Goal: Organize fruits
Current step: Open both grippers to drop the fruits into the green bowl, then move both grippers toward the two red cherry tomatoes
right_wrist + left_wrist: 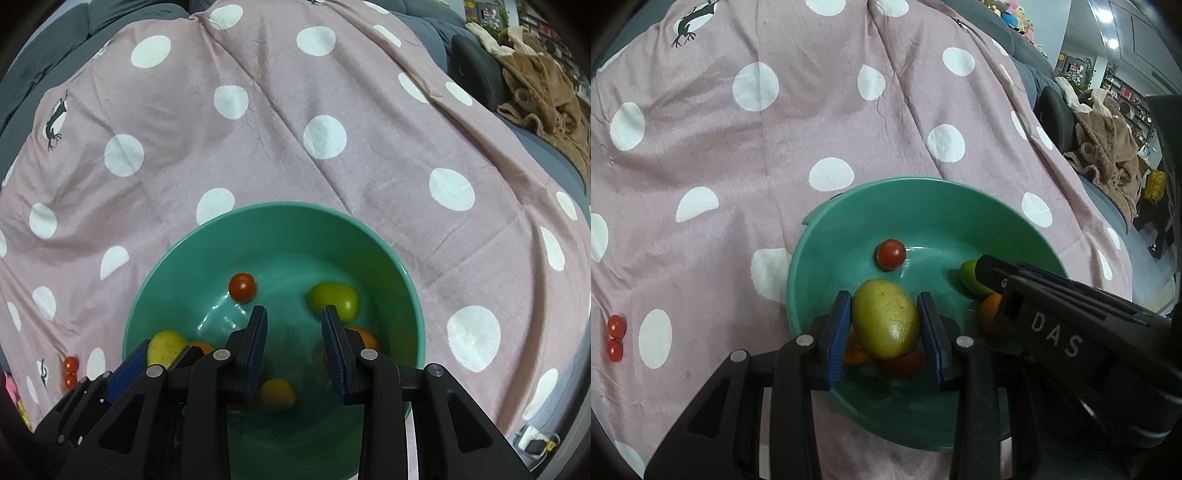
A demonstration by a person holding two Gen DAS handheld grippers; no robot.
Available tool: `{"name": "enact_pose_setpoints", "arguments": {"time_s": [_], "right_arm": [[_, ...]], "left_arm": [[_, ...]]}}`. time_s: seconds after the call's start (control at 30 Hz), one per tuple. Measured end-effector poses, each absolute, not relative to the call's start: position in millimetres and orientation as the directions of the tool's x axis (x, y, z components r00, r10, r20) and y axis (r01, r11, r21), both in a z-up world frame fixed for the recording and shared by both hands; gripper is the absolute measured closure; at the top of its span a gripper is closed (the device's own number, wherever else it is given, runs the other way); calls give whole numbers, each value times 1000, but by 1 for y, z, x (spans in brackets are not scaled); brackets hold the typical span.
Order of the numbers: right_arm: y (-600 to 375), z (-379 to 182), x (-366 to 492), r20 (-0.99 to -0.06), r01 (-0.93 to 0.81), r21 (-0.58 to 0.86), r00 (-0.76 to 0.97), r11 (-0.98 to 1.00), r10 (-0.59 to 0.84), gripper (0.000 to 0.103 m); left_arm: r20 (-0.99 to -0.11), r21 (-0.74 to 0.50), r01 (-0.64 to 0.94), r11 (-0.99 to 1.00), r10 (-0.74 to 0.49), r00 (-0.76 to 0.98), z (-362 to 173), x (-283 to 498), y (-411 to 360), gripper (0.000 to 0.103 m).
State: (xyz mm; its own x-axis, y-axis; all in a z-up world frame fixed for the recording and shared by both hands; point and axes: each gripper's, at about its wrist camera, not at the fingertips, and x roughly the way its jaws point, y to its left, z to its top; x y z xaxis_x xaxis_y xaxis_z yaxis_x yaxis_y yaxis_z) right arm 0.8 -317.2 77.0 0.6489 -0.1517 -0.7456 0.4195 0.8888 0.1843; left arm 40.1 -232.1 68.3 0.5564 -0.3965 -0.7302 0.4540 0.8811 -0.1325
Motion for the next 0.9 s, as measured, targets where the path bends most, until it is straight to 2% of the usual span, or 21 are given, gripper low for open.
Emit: {"name": "enact_pose_setpoints", "arguments": {"time_s": [0.03, 0.1, 0.17, 0.27, 0.43, 0.67, 0.9], "right_arm": [[-318, 77, 0, -746, 419, 186, 649, 889, -150, 70], [-318, 78, -1, -742, 415, 194, 655, 889, -144, 70], [-318, 80, -3, -731, 406, 205, 669, 891, -137, 70], [-318, 85, -7, -713, 397, 229, 690, 889, -125, 69], [-312, 94, -11, -681, 381, 241, 721, 893, -124, 57], [-295, 101, -9, -664, 346, 235, 740, 908, -110, 57], [-265, 106, -2, -656, 295, 174, 746, 940, -112, 57]], "left_arm": [[-730, -134, 455, 881, -398, 555, 69, 40, -232, 67], [-726, -143, 456, 878, -406, 555, 71, 38, -230, 59], [-711, -157, 459, 875, -423, 561, 76, 38, -227, 44], [-694, -177, 455, 873, -439, 571, 86, 34, -218, 39], [-676, -143, 432, 891, -407, 614, 99, 23, -192, 35], [-667, -149, 325, 934, -338, 664, 117, 14, -122, 29], [-664, -90, 194, 977, -204, 719, 133, 10, -46, 25]]}}
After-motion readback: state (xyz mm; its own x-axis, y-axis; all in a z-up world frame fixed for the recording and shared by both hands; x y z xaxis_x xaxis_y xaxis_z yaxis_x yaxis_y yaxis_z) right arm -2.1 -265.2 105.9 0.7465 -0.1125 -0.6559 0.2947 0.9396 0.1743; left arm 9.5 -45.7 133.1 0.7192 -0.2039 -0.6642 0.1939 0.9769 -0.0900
